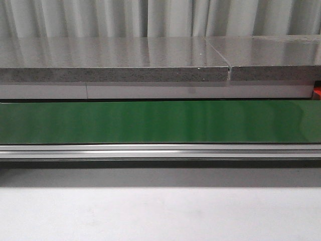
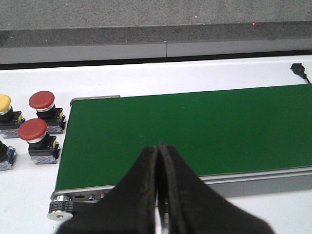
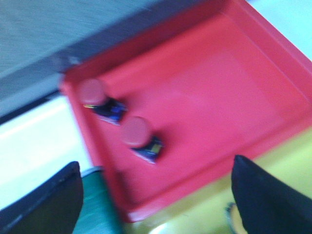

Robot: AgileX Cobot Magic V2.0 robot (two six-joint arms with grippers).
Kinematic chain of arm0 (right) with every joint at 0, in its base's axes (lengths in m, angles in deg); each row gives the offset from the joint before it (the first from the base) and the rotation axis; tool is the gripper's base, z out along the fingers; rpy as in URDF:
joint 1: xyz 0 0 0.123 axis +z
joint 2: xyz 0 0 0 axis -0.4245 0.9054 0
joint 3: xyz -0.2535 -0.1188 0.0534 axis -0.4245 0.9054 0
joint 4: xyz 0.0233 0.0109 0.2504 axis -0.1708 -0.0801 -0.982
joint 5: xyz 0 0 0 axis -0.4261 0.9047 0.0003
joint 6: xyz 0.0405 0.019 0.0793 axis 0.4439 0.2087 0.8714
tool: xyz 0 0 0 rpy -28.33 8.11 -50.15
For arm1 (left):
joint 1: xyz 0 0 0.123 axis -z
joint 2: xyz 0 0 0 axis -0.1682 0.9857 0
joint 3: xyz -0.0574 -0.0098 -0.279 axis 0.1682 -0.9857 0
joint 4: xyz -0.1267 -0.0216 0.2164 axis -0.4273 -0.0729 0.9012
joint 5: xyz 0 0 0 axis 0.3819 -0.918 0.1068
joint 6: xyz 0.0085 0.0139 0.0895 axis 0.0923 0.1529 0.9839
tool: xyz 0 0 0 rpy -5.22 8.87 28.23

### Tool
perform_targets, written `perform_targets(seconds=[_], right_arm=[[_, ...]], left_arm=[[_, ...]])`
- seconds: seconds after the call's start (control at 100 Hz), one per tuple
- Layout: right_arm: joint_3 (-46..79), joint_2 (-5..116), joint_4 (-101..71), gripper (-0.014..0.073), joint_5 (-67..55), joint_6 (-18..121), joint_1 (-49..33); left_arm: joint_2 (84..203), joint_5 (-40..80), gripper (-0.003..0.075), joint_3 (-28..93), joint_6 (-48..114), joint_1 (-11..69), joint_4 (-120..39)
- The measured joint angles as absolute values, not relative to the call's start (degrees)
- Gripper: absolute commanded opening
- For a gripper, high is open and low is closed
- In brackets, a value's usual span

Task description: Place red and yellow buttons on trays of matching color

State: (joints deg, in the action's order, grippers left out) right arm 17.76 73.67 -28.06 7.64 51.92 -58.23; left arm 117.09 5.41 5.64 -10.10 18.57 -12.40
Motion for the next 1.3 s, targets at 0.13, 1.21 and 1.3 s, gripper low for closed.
perform_targets(seconds=[0.13, 1.21, 1.3], right_arm=[[17.8, 69.4, -28.1, 0.0614, 8.0, 49.8, -51.0], [32.0, 50.3, -28.1, -0.0067, 14.1, 45.0, -31.3], [32.0, 50.3, -28.1, -0.0067, 14.1, 45.0, -31.3]], left_arm=[[117.1, 5.4, -0.0019, 5.6, -10.1, 18.6, -12.4], [117.1, 5.4, -0.0019, 5.6, -10.1, 18.6, -12.4], [117.1, 5.4, -0.0019, 5.6, -10.1, 18.6, -12.4]])
